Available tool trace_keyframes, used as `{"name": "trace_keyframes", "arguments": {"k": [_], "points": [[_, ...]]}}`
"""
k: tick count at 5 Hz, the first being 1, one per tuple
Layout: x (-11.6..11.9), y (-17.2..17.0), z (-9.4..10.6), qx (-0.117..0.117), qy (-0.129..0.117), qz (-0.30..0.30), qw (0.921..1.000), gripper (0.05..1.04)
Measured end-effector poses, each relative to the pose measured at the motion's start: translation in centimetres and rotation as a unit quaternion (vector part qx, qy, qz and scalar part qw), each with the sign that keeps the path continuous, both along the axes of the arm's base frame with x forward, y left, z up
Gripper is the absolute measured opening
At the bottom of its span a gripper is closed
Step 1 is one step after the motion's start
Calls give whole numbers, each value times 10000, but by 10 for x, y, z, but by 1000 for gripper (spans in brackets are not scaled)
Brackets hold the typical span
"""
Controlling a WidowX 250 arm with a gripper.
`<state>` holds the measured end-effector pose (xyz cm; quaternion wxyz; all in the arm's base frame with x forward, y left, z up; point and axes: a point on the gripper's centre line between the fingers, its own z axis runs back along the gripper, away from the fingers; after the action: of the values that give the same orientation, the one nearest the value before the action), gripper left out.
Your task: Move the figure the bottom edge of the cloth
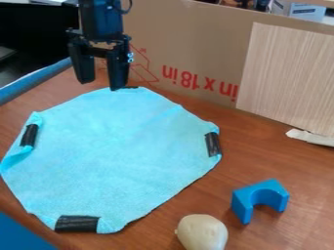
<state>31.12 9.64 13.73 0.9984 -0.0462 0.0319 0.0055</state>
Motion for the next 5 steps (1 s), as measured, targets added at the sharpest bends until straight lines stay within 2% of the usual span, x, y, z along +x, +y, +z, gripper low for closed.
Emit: {"name": "trace_keyframes", "arguments": {"k": [1, 2, 3, 4, 5], "points": [[-1, 0, -11, -68, 146, -3, 9999, 1001], [-7, 35, -28, -116, -137, 416, 9990, 1001], [-21, 85, -46, -102, -436, 898, 9950, 1001], [-27, 111, -59, -41, -580, 1094, 9923, 1001], [-42, 137, -64, -35, -617, 1339, 9891, 1001]]}}
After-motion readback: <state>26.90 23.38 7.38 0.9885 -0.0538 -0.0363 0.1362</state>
